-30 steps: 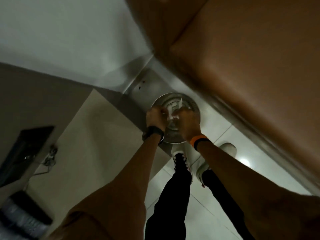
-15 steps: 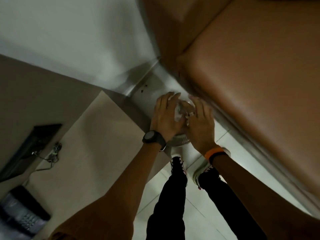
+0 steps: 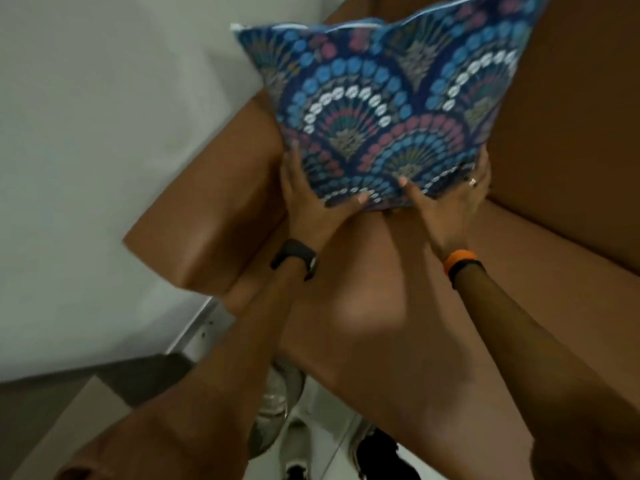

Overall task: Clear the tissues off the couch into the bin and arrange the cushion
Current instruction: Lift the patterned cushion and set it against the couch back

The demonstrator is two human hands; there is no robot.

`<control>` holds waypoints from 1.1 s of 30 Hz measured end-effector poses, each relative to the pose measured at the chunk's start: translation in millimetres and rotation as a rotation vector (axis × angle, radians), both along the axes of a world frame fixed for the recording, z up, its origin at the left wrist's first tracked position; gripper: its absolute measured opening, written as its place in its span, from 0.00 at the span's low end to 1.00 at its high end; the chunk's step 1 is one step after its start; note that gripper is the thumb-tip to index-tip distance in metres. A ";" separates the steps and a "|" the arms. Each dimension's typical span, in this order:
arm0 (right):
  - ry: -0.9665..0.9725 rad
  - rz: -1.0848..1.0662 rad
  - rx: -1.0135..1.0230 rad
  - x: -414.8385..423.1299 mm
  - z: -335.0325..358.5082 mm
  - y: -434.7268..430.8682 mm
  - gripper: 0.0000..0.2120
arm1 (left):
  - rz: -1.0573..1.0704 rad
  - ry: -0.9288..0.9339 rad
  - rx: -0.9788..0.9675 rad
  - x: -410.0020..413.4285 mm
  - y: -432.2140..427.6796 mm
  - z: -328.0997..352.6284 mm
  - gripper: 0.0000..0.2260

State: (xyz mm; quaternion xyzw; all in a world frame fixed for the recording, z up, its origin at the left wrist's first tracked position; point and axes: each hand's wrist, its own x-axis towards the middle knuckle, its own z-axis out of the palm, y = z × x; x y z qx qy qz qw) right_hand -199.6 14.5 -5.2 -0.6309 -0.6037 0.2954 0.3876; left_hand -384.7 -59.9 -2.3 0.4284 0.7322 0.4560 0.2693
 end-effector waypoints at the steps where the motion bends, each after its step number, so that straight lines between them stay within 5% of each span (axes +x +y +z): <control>1: 0.078 0.006 -0.048 8.2 2.8 22.3 0.60 | 0.073 -0.127 0.048 0.1 17.9 3.7 0.58; 4: 0.250 0.153 -0.170 30.3 6.4 73.1 0.61 | 0.107 -0.269 0.087 -6.9 49.3 4.3 0.59; 6: 0.188 0.214 -0.233 38.8 10.9 84.6 0.57 | 0.028 -0.279 0.089 -6.9 58.3 5.0 0.58; 10: 0.041 0.049 -0.176 72.1 17.1 52.1 0.54 | -0.127 -0.258 0.113 5.5 70.3 9.1 0.51; 13: 0.191 -0.081 -0.095 118.1 16.1 16.1 0.47 | -0.271 -0.232 0.103 32.3 90.7 7.5 0.48; 18: 0.284 0.024 -0.245 147.8 8.8 18.2 0.31 | -0.386 -0.183 0.027 75.4 133.6 -1.1 0.47; 26: 0.291 -0.102 -0.146 167.8 -37.5 12.4 0.47 | -0.298 -0.033 0.042 98.7 107.4 -7.7 0.43; 28: 0.222 -0.074 -0.290 183.9 -62.8 -4.7 0.43 | -0.186 0.035 -0.016 120.7 86.0 -22.3 0.50; 30: -0.139 -0.025 -0.531 206.7 -79.3 -41.8 0.30 | -0.119 0.126 -0.190 156.7 48.6 -45.1 0.57; 33: -0.532 -0.209 -0.269 257.6 -100.0 -91.0 0.37 | -0.415 0.383 -0.228 227.9 -10.7 -80.2 0.50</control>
